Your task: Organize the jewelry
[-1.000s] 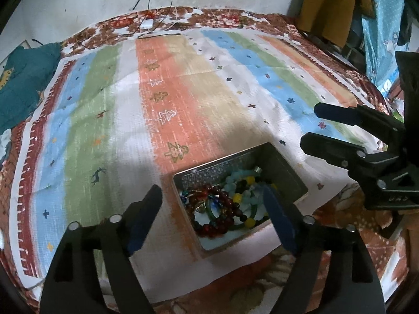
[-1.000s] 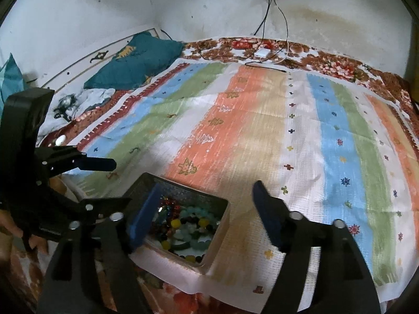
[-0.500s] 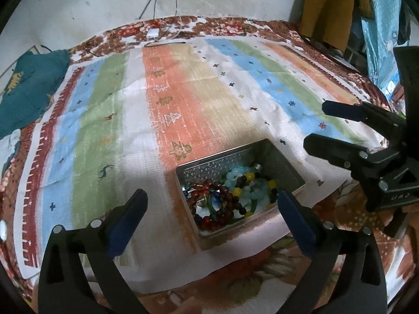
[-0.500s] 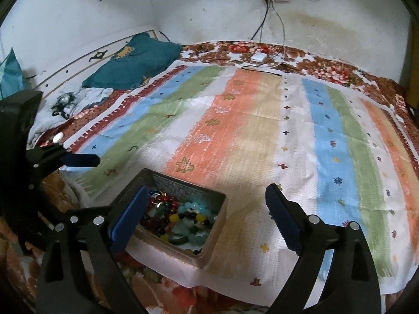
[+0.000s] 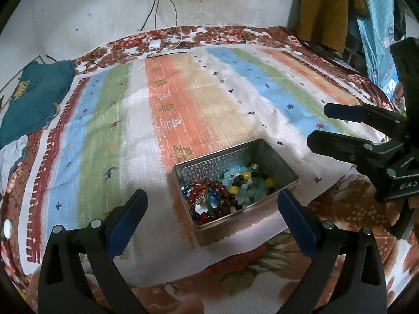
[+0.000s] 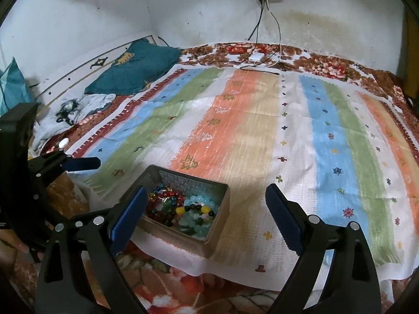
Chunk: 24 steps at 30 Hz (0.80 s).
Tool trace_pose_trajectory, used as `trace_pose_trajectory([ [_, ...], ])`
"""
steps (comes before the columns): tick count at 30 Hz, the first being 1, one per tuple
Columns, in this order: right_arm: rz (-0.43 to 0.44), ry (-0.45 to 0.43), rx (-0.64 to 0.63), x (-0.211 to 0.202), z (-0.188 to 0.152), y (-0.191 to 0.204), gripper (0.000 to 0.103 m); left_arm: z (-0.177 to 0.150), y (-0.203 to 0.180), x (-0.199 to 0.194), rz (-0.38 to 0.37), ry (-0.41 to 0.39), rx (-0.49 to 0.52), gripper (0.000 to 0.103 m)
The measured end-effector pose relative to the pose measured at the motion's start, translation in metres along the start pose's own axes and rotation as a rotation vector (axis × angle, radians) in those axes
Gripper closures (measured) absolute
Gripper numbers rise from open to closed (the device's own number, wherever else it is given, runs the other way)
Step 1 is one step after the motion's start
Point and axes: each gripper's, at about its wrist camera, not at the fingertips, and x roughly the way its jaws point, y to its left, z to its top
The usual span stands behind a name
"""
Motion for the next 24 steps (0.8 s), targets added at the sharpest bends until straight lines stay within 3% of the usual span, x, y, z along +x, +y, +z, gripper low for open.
trace_pose_trajectory([
  [10, -0.007, 0.018, -0.013, 0.0025, -0.002, 0.002, 0.011, 0.001, 0.0069, -0.002, -0.031, 0.004, -0.051, 0.006],
  [24, -0.012, 0.034, -0.015, 0.0065, -0.0033, 0.0027, 0.011, -0.0009, 0.0054, -0.001, -0.032, 0.006, -0.037, 0.006],
])
